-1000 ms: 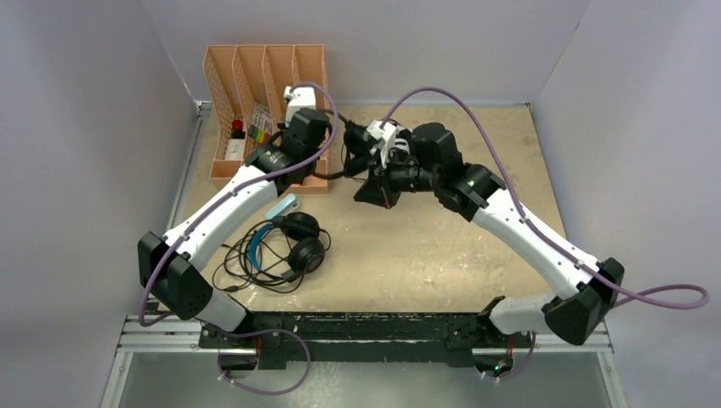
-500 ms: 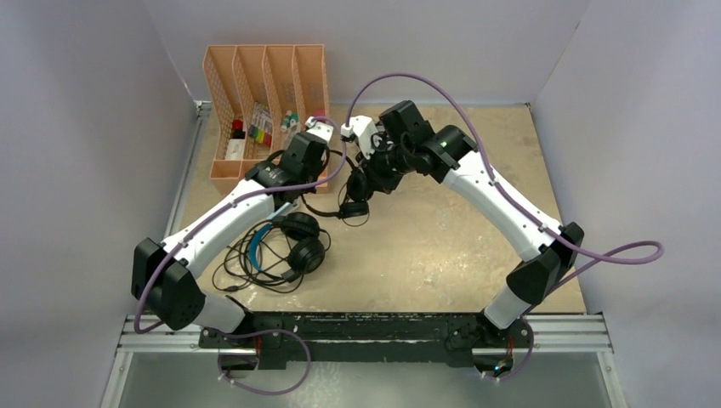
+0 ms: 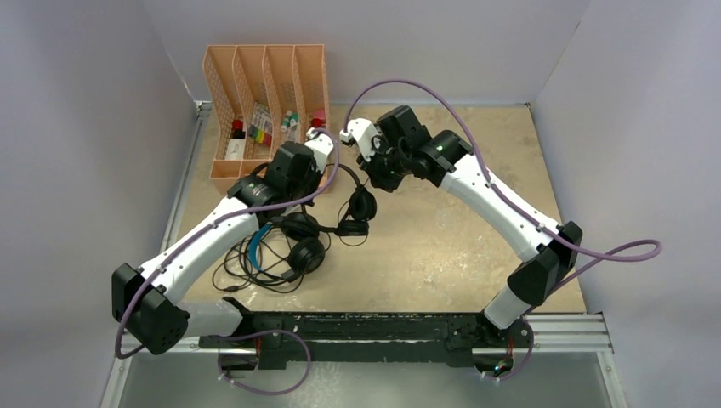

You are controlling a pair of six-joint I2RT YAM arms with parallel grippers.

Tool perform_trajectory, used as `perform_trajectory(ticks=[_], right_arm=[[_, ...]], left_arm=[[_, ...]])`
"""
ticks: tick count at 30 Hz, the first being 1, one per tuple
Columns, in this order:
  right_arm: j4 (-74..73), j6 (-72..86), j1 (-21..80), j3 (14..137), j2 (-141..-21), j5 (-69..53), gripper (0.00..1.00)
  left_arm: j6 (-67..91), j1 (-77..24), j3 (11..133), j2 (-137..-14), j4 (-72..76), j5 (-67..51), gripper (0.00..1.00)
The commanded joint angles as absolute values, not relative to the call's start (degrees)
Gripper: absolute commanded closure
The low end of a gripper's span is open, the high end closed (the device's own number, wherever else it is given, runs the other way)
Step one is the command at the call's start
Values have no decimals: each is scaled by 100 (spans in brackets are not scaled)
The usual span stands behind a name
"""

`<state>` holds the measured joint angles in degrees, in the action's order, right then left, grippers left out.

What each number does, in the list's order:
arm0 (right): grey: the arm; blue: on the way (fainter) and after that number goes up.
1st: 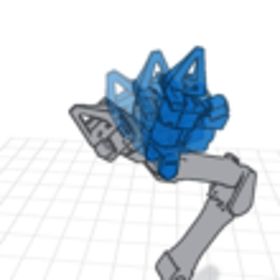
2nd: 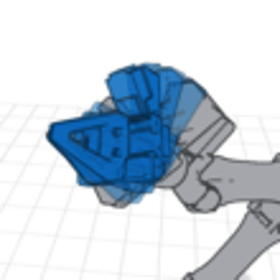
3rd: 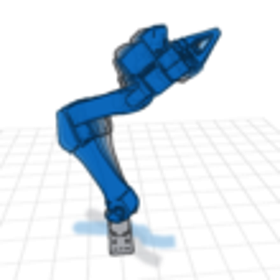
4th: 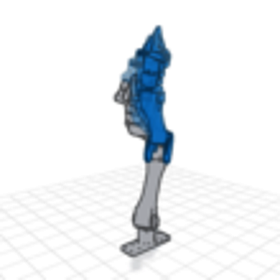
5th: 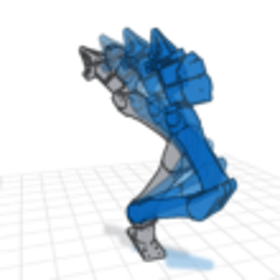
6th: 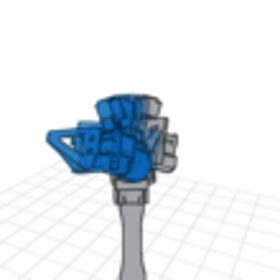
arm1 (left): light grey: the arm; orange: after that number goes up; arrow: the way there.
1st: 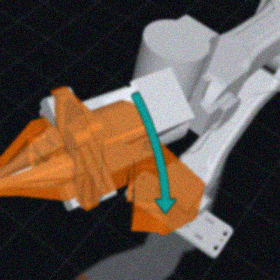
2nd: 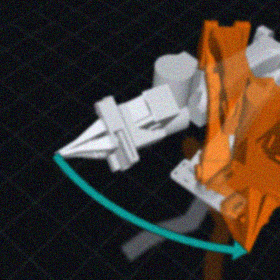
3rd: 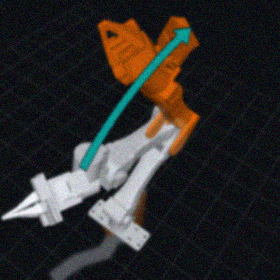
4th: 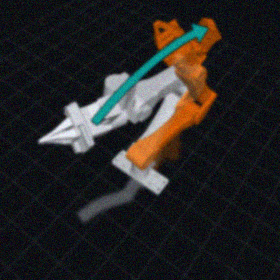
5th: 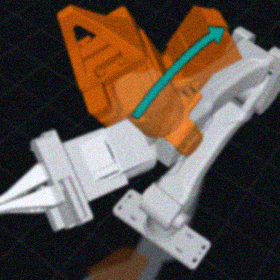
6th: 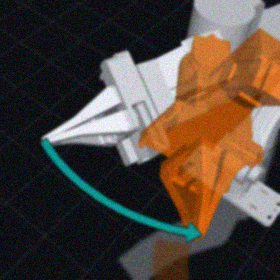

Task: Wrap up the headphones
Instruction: Wrap the headphones cable around the headphones.

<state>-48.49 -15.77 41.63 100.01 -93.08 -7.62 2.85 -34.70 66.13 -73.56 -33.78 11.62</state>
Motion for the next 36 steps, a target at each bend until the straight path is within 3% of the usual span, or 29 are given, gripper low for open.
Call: perform_trajectory(ticks=[1, 7, 20, 28, 36], right_arm=[[-4207, -1749, 4108, 9792, -8895, -319, 89], [-3797, -1725, 4106, 9184, -8640, -860, 88], [-1344, -1475, 4105, 6871, -7046, -1388, 74], [-1280, -1358, 4105, 6418, -6900, -2142, 73], [-1098, -603, 4107, 5754, -6185, -1123, 55]], left_arm=[[26, -3502, 6624, -7004, -3261, 743, 100], [157, -3503, 6636, -6870, -3089, 408, 100], [1171, -3502, 6088, -6349, -2043, -606, 100], [2206, -3501, 6578, -6716, -2598, -218, 100], [2618, -3498, 6995, -6871, -3294, 320, 100]])
